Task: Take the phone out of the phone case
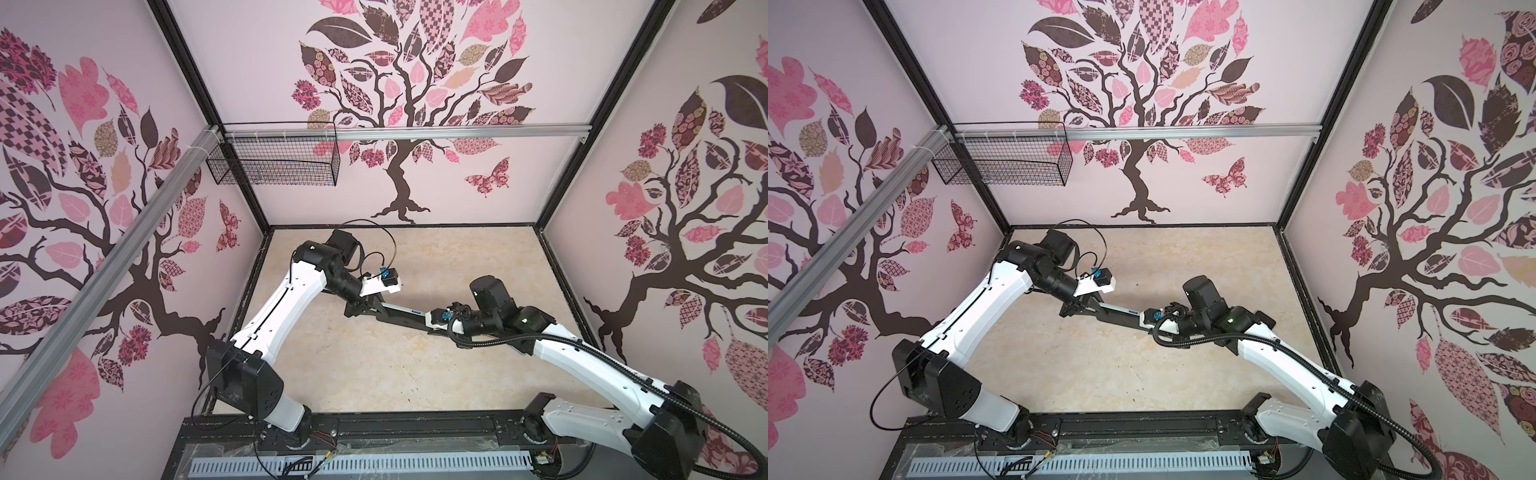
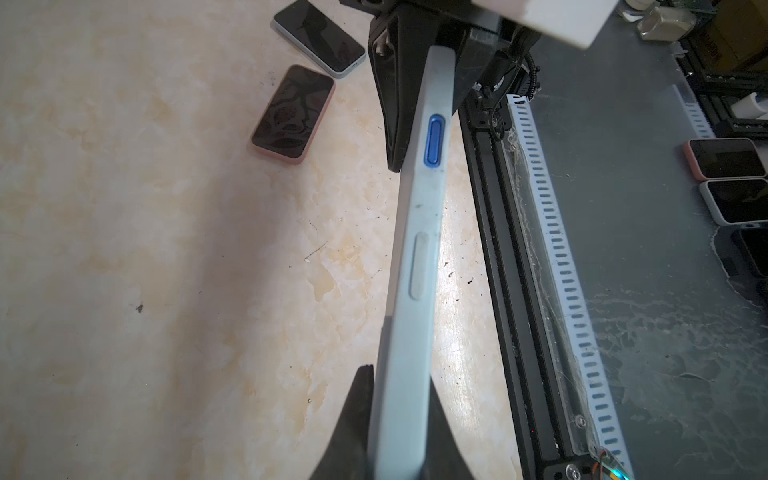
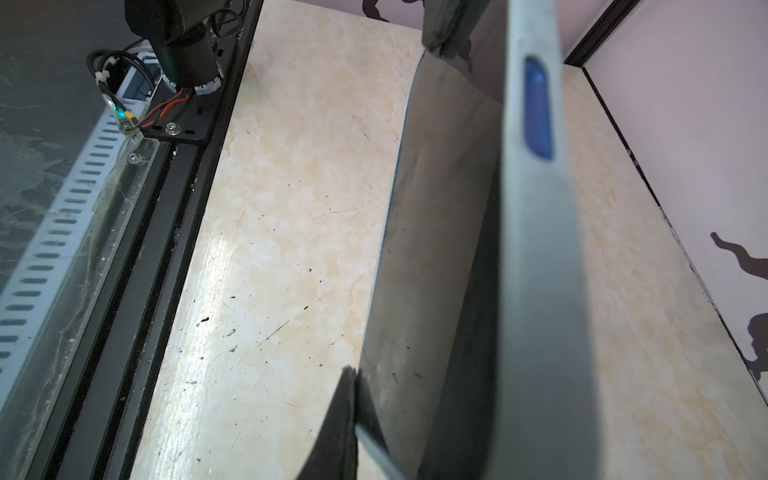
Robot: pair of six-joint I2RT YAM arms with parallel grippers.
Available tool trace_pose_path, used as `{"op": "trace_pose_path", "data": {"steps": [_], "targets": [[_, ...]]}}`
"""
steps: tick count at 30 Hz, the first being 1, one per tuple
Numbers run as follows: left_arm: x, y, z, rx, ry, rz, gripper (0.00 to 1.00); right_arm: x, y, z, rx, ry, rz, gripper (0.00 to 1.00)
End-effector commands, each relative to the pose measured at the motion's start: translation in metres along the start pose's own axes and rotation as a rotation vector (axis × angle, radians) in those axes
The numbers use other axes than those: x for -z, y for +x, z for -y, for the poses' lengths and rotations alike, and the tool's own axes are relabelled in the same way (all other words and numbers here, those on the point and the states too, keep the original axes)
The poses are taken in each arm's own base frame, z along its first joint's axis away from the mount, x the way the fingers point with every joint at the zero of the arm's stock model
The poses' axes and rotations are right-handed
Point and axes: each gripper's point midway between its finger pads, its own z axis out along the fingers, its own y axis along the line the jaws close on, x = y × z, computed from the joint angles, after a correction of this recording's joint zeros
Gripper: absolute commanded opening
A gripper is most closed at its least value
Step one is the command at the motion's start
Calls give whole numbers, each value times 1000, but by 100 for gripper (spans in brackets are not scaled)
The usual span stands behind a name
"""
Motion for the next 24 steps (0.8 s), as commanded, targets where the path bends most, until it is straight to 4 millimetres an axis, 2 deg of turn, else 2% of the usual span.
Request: {"op": "trace_pose_path", "data": {"steps": [1,18,24], "targets": [[4,-19,-13,26,-5,58,0,9,-46,-1,195,39,127,0],[-9,-17,-19,71,75,75,0,3,-79,-6,326,71,167,0],[-11,-16,-17,79,102,85,0,4,-86,2,338,129,185,0]]}}
